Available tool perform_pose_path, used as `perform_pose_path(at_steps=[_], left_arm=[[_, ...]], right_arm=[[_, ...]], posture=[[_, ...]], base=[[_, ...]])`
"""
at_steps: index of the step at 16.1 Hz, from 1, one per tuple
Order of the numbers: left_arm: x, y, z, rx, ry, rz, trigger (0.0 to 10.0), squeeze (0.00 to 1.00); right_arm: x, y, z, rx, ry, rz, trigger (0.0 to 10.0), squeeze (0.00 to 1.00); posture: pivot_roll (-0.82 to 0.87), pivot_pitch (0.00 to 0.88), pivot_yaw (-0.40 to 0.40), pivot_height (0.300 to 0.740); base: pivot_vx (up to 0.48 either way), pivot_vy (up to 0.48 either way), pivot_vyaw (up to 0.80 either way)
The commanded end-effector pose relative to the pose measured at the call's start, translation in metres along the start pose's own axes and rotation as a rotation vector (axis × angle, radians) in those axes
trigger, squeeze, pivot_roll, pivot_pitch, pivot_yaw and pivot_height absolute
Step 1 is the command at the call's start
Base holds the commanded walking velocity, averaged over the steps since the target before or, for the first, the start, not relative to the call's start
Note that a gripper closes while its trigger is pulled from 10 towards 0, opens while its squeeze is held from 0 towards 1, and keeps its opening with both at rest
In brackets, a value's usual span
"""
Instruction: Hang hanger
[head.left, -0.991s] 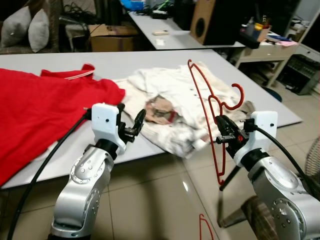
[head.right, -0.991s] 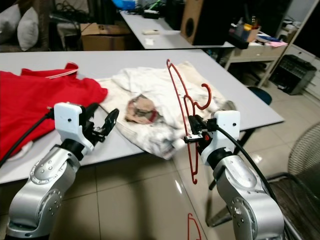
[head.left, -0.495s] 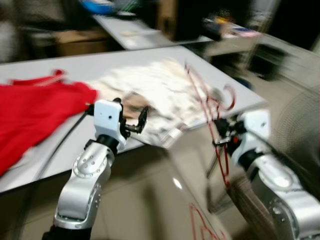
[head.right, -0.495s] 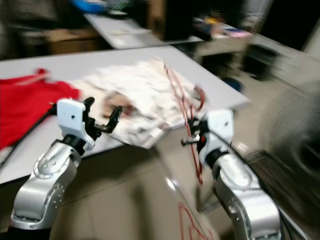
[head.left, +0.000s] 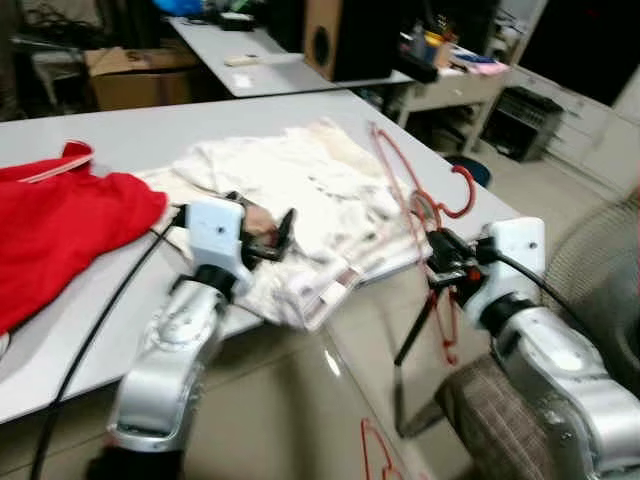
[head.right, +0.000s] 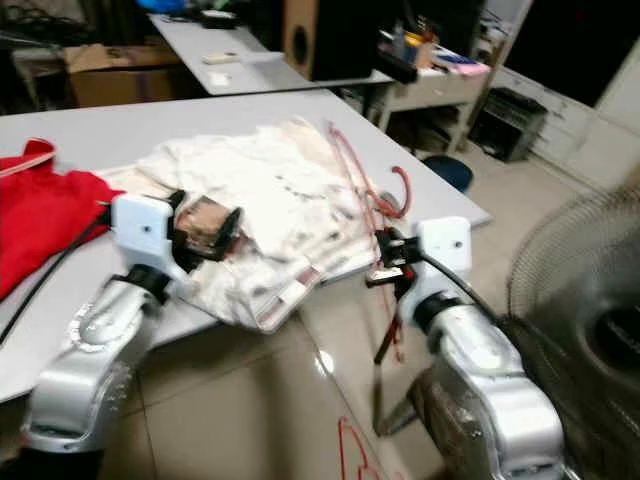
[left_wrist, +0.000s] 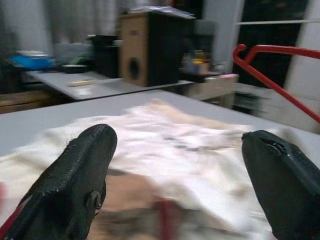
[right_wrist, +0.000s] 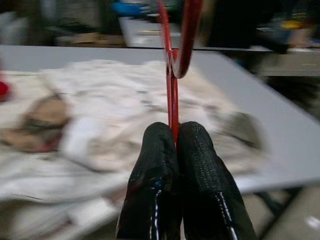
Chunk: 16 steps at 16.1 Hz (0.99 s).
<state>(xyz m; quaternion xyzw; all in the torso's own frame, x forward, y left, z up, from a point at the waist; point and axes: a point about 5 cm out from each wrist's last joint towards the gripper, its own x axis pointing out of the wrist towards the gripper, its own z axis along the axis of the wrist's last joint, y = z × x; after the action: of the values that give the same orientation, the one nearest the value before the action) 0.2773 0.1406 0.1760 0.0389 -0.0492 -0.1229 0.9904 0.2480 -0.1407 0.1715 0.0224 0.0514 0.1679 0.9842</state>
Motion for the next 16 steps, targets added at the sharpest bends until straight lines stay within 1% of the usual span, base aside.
perform_pose_path(at_steps=[1,6,13,15,16], left_arm=[[0.0028,-0.0021,0.0021,-0.004,-0.007,-0.002,10.0,0.57],[0.0064,-0.0033,0.0037,-0.006,-0.01,-0.006,10.0,0.57],[0.0055,-0.0044,0.0029,-0.002,-0.001,-0.031,10.0,0.57],[0.0058,-0.005,0.0025,0.01,0.003,-0.039,10.0,0.56],[0.0064,-0.0079,0.0018,0.004,0.01,-0.062,10.0,0.54]], right_arm=[[-0.0009,-0.0025,0.0041,0.001,-0.023,0.004,10.0,0.0],[-0.0024,0.0001,0.0054,0.008,-0.032,0.031,10.0,0.0],[-0.0056,-0.0007,0.0032,0.013,-0.03,0.023,10.0,0.0],[-0.0055,-0.0014,0.0033,0.007,-0.031,0.018,10.0,0.0],[-0.0052,-0.0047,0.0042,-0.002,-0.035,-0.001,10.0,0.0]], posture=[[0.05,0.0,-0.101,0.74],[0.05,0.0,-0.091,0.74],[0.05,0.001,-0.078,0.74],[0.05,0.001,-0.077,0.74],[0.05,0.0,-0.076,0.74]], base=[[0.322,0.0,0.0],[0.324,0.0,0.0],[0.324,0.0,0.0],[0.304,0.0,0.0],[0.0,0.0,0.0]])
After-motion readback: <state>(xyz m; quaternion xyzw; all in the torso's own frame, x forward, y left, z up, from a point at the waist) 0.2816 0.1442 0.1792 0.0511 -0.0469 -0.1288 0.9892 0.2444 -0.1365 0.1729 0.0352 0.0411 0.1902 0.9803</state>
